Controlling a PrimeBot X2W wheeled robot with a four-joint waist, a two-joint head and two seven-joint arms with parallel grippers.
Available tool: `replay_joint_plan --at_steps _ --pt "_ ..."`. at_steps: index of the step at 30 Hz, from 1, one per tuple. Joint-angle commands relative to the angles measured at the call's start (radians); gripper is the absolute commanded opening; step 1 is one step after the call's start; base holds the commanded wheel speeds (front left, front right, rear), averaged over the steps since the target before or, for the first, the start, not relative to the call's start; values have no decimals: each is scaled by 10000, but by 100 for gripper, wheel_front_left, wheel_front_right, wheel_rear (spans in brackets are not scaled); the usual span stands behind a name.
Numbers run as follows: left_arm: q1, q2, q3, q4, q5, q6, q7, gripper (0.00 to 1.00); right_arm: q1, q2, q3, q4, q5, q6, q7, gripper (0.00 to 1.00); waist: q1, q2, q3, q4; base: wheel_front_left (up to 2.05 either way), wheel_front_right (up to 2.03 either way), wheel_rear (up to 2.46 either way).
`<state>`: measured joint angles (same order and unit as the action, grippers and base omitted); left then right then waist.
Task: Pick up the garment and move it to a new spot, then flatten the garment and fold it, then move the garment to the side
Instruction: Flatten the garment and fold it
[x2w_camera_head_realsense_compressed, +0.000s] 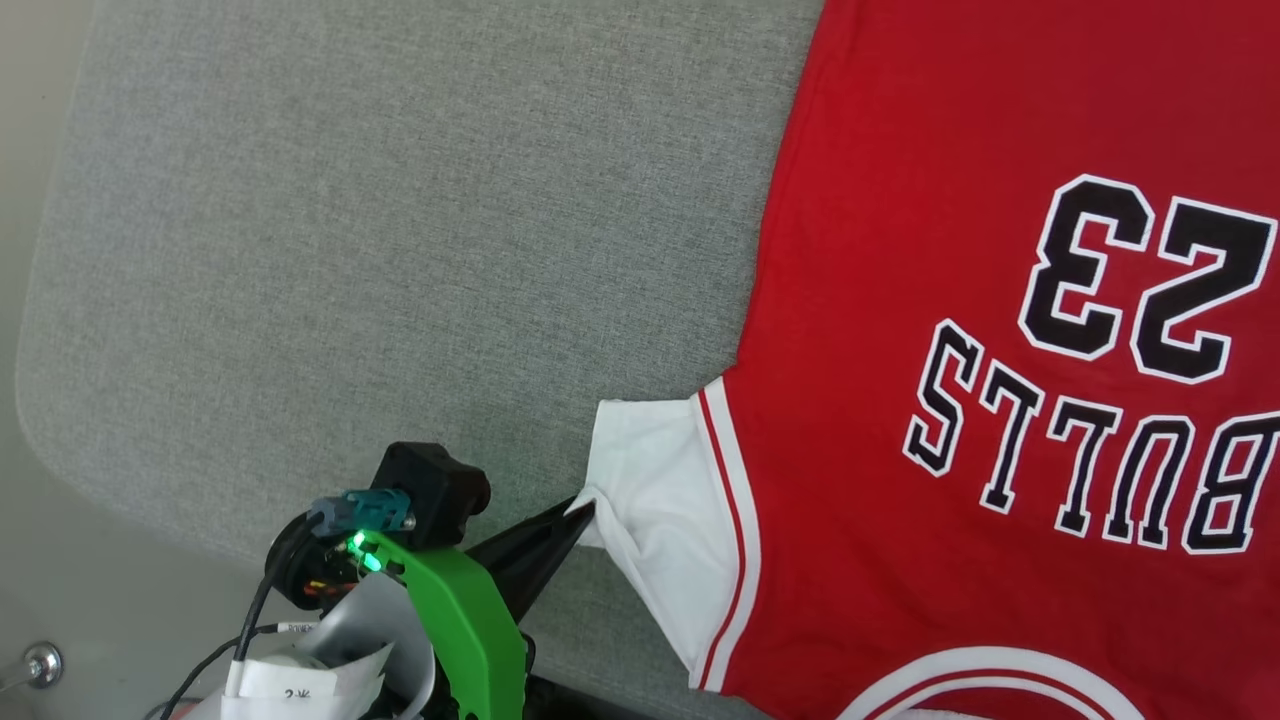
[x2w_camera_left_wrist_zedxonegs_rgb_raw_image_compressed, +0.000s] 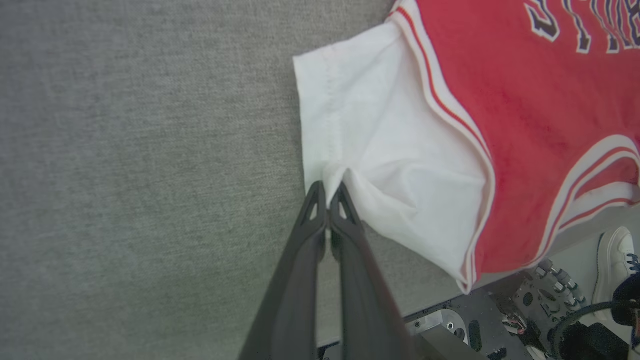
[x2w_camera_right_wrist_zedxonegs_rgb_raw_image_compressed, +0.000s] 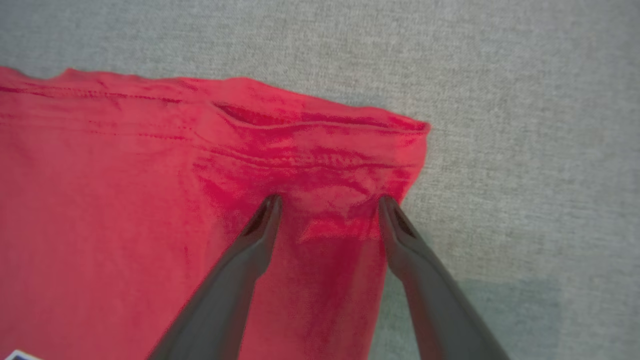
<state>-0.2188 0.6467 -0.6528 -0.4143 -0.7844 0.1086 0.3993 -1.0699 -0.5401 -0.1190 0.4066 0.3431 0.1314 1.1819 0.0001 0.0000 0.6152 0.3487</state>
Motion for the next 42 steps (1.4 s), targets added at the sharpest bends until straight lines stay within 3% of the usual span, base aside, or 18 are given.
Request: replay_joint_plan --at_steps 1,5,6,7,19,26,42 --pt "-233 -86 -14 69 16 -76 -78 0 -30 4 67 166 -62 -7 -28 100 -1 0 243 241 0 0 0" --pt "-295 -163 -48 199 34 -119 -144 0 65 31 250 298 -1 -7 75 97 -1 0 286 276 0 0 0" --pt "-305 -182 -52 223 27 -124 -158 0 89 44 263 317 14 -7 105 34 -1 0 290 273 0 0 0" --pt "-309 -195 -55 239 19 -128 -167 0 115 47 287 320 16 -7 115 0 -1 0 291 265 0 0 0" --pt "-398 -168 -42 360 15 -89 -137 0 533 15 390 287 248 -7 -247 0 -1 0 -17 -20 0 0 0" --pt "-325 -64 41 498 -60 17 -101 0 1279 -129 430 514 532 -7 -771 0 -1 0 -775 -467 0 0 0" --pt "384 -30 161 1022 -626 214 -253 0 5010 -290 335 103 1710 -7 -2076 0 -1 0 -3356 -1908 0 0 0"
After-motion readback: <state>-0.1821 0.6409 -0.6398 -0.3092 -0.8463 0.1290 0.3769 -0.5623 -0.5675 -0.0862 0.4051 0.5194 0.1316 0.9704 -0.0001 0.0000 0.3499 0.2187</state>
